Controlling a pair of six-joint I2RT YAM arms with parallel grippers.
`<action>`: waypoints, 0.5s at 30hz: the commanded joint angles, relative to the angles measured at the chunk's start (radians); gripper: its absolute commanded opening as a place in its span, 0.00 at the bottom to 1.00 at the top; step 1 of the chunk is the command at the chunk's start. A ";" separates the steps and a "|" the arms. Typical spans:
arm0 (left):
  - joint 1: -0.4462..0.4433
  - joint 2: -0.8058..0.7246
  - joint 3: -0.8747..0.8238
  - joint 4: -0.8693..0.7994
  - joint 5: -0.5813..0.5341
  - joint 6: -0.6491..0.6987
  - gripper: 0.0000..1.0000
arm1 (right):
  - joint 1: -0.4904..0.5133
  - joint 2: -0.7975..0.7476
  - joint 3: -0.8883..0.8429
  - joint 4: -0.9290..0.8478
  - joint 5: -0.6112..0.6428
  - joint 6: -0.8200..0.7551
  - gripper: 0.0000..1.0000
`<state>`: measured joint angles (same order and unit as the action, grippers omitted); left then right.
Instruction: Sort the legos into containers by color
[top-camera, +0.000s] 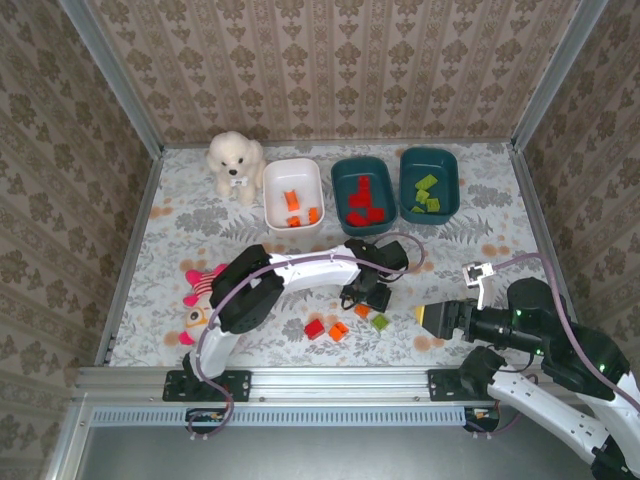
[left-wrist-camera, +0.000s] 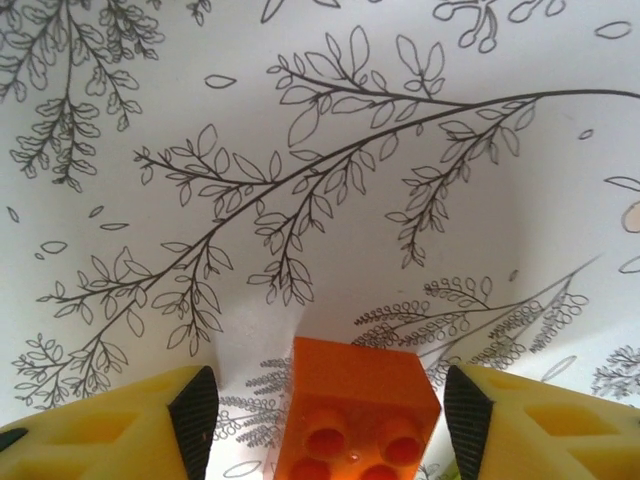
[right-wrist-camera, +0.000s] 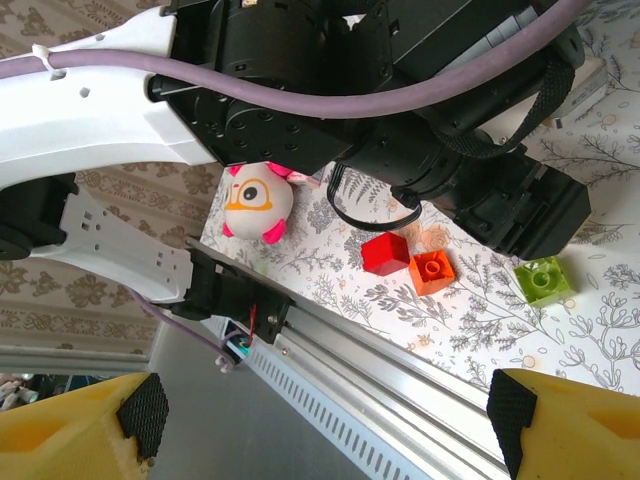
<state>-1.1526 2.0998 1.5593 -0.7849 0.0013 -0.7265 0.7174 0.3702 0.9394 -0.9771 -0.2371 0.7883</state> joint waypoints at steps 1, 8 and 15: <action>-0.009 0.030 0.019 -0.055 -0.030 0.007 0.62 | 0.005 -0.015 -0.011 -0.018 -0.013 0.011 0.86; -0.013 0.026 -0.002 -0.065 -0.045 0.004 0.53 | 0.005 -0.009 -0.025 -0.004 -0.013 0.014 0.86; -0.007 0.001 -0.001 -0.091 -0.097 0.006 0.42 | 0.005 0.010 -0.039 0.009 -0.012 0.012 0.84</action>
<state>-1.1599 2.1086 1.5593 -0.8257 -0.0498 -0.7258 0.7174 0.3717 0.9092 -0.9764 -0.2375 0.7918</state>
